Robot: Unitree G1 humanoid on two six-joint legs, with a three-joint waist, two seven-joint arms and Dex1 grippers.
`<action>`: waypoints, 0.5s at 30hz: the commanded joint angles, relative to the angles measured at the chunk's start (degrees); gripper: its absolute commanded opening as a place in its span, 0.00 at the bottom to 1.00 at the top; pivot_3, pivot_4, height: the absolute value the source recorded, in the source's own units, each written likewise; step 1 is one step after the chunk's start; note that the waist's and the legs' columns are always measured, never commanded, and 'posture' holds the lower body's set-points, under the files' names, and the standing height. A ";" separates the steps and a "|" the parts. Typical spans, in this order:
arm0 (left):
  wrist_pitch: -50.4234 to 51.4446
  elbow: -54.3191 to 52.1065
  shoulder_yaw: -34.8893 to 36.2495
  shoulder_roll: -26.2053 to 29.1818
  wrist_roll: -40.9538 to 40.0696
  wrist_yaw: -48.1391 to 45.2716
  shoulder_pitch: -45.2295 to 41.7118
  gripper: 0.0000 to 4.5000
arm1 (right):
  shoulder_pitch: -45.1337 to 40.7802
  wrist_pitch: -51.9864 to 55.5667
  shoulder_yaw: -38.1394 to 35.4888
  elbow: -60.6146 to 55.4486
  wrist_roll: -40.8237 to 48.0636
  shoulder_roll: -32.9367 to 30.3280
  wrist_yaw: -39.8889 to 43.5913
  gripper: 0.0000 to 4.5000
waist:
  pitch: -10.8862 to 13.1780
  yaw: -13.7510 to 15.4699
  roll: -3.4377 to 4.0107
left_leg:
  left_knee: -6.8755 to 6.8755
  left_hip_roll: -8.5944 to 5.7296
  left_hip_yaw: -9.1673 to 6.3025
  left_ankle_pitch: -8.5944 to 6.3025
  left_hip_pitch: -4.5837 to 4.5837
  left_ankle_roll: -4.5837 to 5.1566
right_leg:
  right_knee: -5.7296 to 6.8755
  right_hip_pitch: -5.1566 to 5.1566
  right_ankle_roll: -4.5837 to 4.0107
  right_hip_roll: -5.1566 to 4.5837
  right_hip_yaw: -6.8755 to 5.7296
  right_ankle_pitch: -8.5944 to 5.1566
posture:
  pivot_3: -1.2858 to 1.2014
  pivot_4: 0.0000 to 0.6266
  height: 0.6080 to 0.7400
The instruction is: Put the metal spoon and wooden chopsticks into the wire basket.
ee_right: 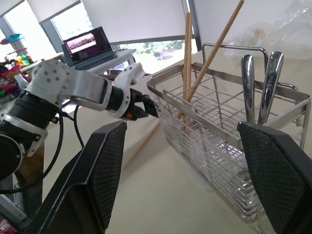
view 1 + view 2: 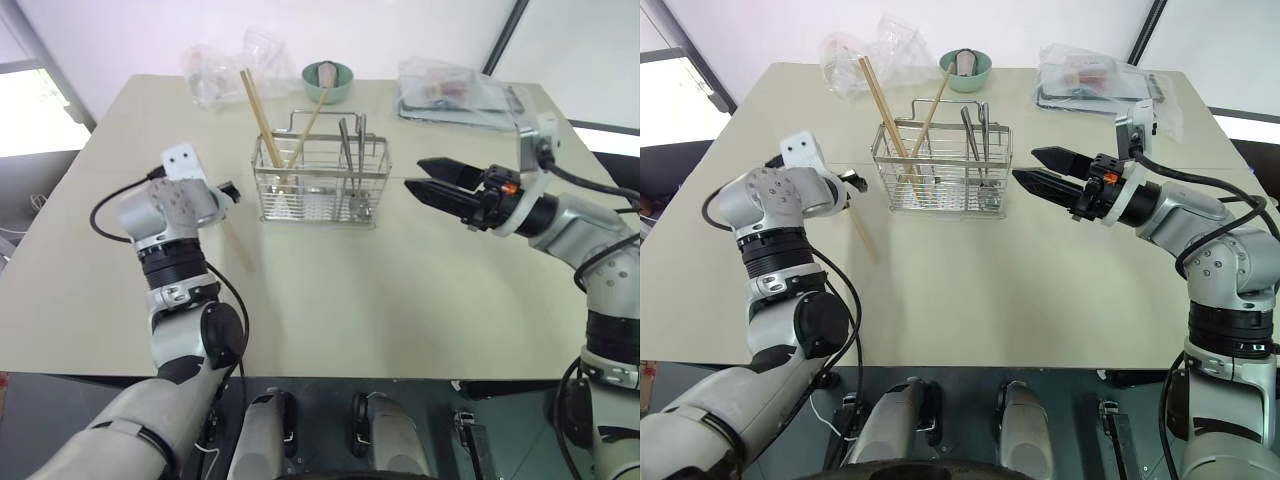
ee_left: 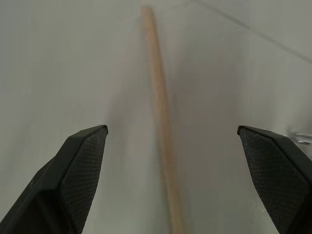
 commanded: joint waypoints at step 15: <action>-21.08 34.85 -4.10 7.77 -0.61 -4.53 -9.75 0.48 | 1.14 -1.07 -2.39 -4.63 1.16 -1.48 -0.09 0.83 | -0.13 0.11 0.16 | -0.01 -0.01 0.00 -0.10 0.11 0.13 | 0.02 0.06 -0.01 -0.06 -0.01 0.00 | 0.52 0.24 0.75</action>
